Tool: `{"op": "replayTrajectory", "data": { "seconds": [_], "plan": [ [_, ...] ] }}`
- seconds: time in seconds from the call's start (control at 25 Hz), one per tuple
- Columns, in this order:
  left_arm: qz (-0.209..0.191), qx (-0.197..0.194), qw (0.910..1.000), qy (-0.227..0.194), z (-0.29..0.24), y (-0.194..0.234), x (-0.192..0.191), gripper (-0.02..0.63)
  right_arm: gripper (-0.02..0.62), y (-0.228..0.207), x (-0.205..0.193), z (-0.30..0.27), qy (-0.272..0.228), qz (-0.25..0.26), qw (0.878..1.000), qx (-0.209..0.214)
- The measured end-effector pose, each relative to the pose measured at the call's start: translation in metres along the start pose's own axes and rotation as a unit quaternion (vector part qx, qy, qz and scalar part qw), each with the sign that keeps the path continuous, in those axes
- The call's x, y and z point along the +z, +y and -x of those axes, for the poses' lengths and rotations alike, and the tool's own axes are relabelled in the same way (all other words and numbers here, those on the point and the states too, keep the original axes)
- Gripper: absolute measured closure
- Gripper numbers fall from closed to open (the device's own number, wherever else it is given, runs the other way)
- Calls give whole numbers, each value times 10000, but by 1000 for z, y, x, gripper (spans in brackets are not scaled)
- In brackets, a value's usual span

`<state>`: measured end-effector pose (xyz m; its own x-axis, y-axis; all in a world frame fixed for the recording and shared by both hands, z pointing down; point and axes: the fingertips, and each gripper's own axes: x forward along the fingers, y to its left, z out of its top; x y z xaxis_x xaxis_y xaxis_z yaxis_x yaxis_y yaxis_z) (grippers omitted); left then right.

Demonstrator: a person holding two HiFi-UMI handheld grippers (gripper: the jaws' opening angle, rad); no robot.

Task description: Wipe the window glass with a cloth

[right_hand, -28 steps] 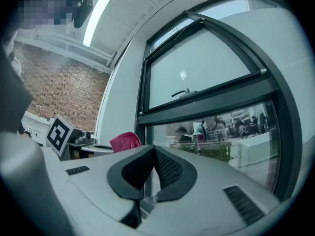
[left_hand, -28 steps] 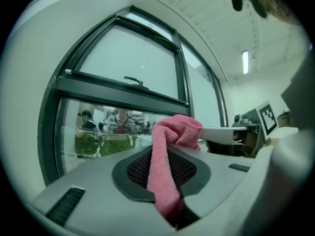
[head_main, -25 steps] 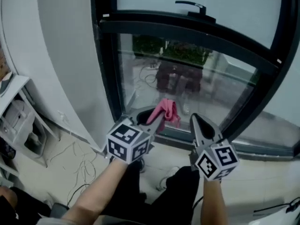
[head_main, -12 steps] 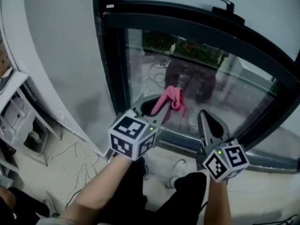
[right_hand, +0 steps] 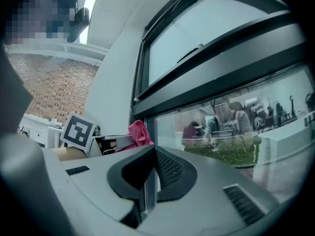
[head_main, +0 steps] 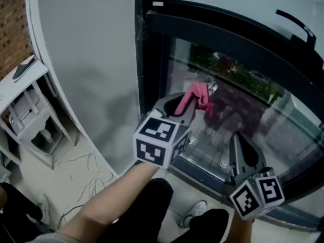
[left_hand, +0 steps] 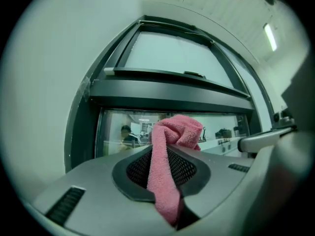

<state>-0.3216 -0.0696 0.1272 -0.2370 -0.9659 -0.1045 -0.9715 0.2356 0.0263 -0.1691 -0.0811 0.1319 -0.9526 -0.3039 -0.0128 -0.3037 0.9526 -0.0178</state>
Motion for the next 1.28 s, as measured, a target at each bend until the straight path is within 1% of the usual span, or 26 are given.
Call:
{"op": "replayTrajectory", "data": {
  "seconds": [0.12, 0.24, 0.32, 0.4, 0.56, 0.68, 0.84, 1.04, 1.16, 1.28],
  "plan": [
    [88, 353, 9991, -200, -6, 23, 11, 540, 591, 5, 2, -8, 26, 86, 9999, 57],
    [136, 837, 9957, -365, -20, 57, 21, 540, 591, 7, 0, -28, 113, 125, 9997, 194],
    [179, 1197, 9915, -477, -28, 82, 29, 540, 591, 9, -2, -41, 182, 155, 9991, 343],
    [229, 1468, 9871, -598, -36, 101, 36, 540, 591, 10, -5, -49, 243, 155, 9987, 424],
    [393, 1973, 9756, -875, -50, 131, 50, 541, 591, 4, -15, -55, 378, 124, 9983, 436],
    [491, 2277, 9666, -1065, -59, 143, 58, 541, 591, -4, -21, -58, 451, 112, 9980, 430],
    [515, 2493, 9587, -1268, -68, 149, 68, 541, 591, -10, -22, -61, 494, 110, 9977, 451],
    [524, 2667, 9541, -1259, -78, 158, 72, 541, 591, -20, -22, -65, 527, 113, 9974, 471],
    [496, 2704, 9533, -1249, -83, 161, 75, 541, 591, -23, -23, -67, 557, 116, 9971, 503],
    [430, 2637, 9557, -1234, -85, 158, 74, 546, 591, -25, -22, -66, 568, 99, 9970, 511]
  ]
}}
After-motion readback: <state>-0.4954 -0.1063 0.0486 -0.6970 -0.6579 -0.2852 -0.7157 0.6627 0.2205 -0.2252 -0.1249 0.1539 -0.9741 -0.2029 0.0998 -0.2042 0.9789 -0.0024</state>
